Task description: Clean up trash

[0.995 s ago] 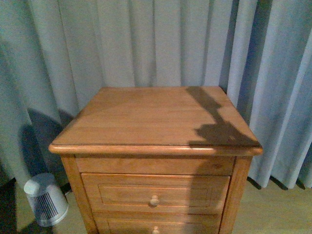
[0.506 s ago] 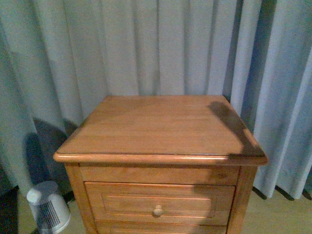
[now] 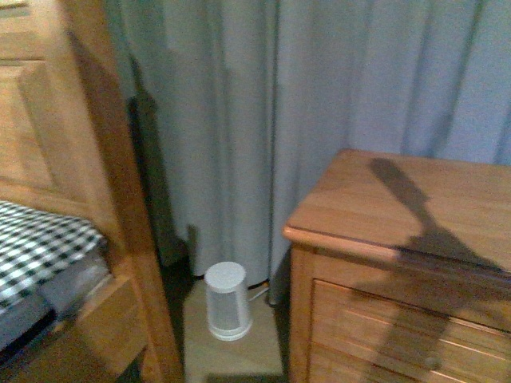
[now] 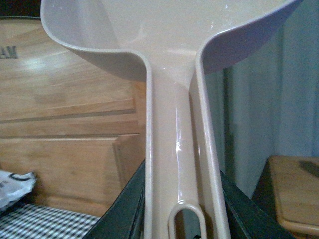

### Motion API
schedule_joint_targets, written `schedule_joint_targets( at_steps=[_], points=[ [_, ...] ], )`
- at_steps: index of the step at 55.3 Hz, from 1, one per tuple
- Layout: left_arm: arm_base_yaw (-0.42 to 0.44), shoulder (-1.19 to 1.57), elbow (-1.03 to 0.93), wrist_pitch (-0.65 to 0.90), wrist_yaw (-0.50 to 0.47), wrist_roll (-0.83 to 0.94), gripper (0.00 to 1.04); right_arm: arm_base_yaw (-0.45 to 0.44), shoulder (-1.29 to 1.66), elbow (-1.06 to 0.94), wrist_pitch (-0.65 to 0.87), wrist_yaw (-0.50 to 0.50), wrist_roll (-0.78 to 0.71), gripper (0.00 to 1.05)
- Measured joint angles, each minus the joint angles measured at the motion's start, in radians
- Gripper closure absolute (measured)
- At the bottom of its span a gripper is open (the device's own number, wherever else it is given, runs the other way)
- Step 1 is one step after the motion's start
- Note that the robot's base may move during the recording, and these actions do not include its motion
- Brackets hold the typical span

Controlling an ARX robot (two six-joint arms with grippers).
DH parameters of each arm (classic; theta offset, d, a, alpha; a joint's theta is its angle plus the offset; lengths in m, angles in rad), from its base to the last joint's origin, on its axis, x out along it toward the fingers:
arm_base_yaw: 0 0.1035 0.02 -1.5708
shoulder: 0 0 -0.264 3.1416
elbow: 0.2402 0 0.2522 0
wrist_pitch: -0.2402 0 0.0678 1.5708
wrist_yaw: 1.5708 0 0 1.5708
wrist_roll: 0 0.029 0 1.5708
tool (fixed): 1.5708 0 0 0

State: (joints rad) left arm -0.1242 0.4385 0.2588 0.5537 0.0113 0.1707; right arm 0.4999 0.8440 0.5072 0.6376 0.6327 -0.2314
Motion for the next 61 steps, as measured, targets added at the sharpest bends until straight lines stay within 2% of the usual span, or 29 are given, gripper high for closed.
schedule_joint_targets(
  at_steps=[61],
  points=[
    [0.0, 0.0, -0.001, 0.0, 0.002, 0.0, 0.78, 0.0, -0.001, 0.0, 0.0, -0.001, 0.0, 0.84]
  ],
)
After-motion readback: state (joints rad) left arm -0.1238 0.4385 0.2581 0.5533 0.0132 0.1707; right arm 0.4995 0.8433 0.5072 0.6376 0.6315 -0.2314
